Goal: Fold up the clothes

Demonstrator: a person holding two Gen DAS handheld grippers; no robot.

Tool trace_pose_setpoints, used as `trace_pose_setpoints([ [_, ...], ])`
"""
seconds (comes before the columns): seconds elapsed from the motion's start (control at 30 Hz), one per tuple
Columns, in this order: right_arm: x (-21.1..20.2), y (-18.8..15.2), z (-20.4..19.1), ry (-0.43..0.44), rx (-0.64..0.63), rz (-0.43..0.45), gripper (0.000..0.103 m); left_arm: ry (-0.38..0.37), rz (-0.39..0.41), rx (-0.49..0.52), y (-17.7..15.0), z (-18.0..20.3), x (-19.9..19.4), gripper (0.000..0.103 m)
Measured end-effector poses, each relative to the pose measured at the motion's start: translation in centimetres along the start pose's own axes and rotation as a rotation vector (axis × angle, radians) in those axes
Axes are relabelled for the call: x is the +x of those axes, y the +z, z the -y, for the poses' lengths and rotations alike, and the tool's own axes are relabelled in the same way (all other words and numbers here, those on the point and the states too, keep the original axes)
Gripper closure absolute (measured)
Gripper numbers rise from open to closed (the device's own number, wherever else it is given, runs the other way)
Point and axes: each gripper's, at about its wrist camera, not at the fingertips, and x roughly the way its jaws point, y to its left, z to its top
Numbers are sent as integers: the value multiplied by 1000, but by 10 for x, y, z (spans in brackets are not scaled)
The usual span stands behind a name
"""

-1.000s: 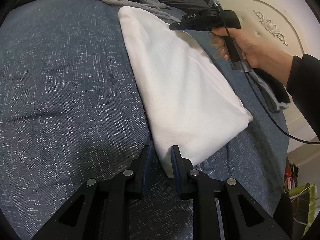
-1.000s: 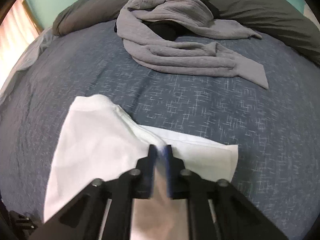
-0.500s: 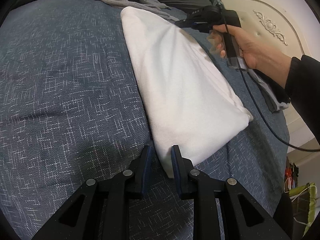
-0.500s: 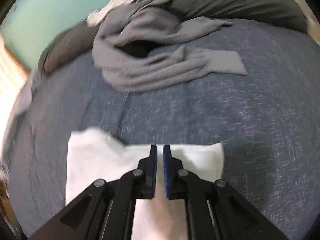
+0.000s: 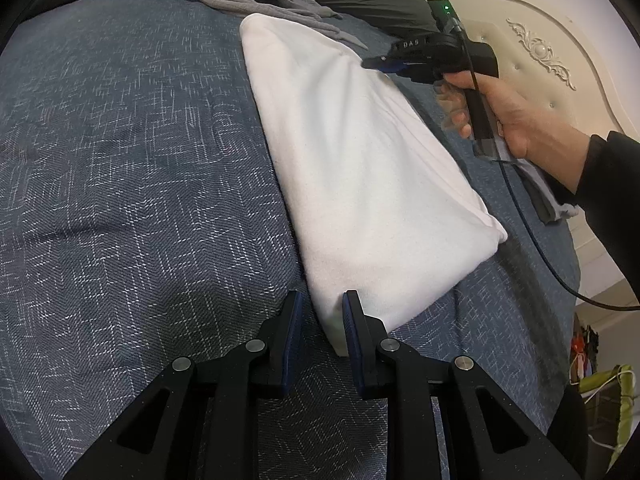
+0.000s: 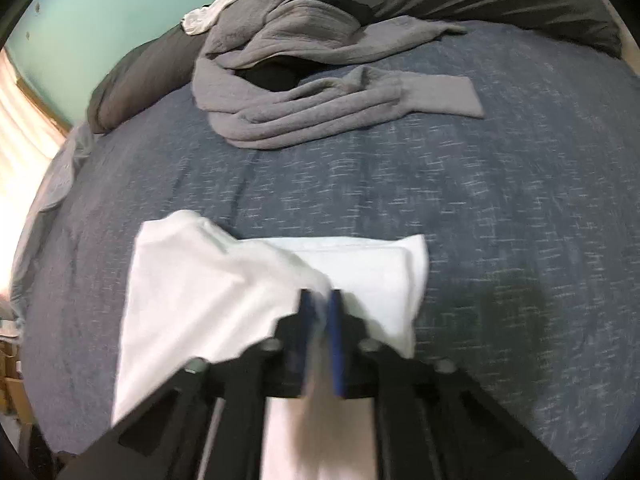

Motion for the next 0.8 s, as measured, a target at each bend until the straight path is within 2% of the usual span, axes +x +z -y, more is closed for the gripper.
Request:
trace_pose_setpoints([
  [0.13, -7, 8, 1, -88, 9, 56, 100, 0, -1, 0, 0, 1, 0, 80],
  [0.27, -16, 20, -21, 7, -51, 111, 100, -1, 0, -1, 0, 5, 5, 80],
  [0.43, 6, 21, -64, 19, -207, 16, 100, 0, 0, 0, 1, 7, 6, 80],
  [0.57, 31, 22, -76, -54, -200, -41, 100, 0, 0, 0, 1, 9, 7, 80],
  [0.7, 41, 28, -71, -89, -138, -32, 100, -3, -1, -1, 1, 9, 8, 80],
  [0.8, 31, 34, -72, -105, -125, 13, 100, -5, -1, -2, 1, 10, 8, 80],
])
